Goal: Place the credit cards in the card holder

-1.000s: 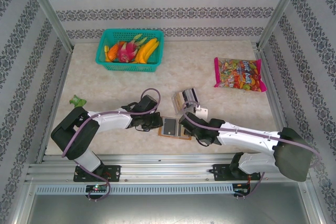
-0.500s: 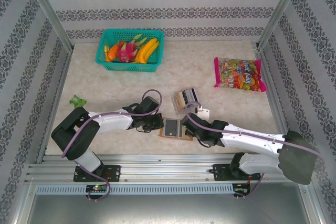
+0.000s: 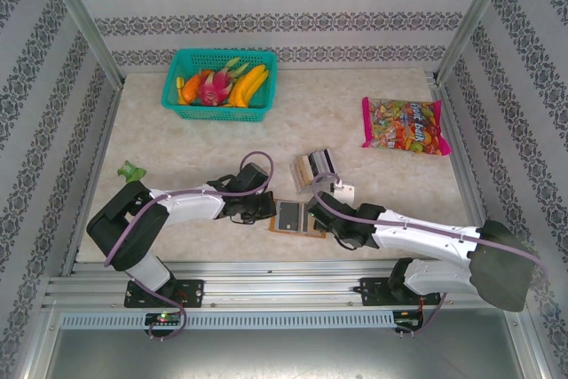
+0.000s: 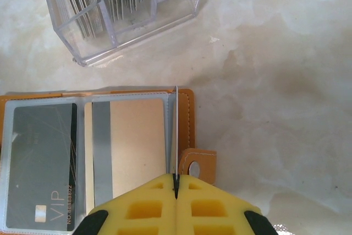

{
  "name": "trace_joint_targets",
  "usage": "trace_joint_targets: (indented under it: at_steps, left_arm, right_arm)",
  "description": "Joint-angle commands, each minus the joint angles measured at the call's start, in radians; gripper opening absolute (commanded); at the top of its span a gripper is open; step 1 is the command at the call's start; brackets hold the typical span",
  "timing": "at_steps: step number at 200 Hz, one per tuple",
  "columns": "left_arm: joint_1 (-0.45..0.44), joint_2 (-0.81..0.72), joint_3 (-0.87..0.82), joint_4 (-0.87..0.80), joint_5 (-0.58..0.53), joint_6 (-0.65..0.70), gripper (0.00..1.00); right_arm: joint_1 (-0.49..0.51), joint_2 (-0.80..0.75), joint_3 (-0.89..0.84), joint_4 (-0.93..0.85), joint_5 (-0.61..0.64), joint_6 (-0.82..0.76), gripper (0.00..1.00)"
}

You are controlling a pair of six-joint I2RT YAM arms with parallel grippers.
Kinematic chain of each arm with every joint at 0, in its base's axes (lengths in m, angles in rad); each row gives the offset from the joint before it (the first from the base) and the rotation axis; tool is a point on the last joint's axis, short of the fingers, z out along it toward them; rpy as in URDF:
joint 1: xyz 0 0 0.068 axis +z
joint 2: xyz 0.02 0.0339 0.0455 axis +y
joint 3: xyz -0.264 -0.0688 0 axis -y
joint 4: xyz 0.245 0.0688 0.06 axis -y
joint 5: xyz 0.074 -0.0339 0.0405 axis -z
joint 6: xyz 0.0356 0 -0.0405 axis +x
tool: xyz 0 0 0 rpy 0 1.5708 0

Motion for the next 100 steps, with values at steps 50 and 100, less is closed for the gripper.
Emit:
trace_joint_targets:
  at_steps: [50, 100]
  left_arm:
    - [-0.017, 0.013, -0.012, -0.018, -0.011, -0.015, 0.07]
    - [-0.017, 0.014, -0.011, -0.017, -0.013, -0.017, 0.07]
  right_arm:
    - [-0.005, -0.031, 0.016, -0.048, 0.032, -0.030, 0.00]
    - [-0.005, -0.011, 0.016, -0.052, 0.025, -0.039, 0.00]
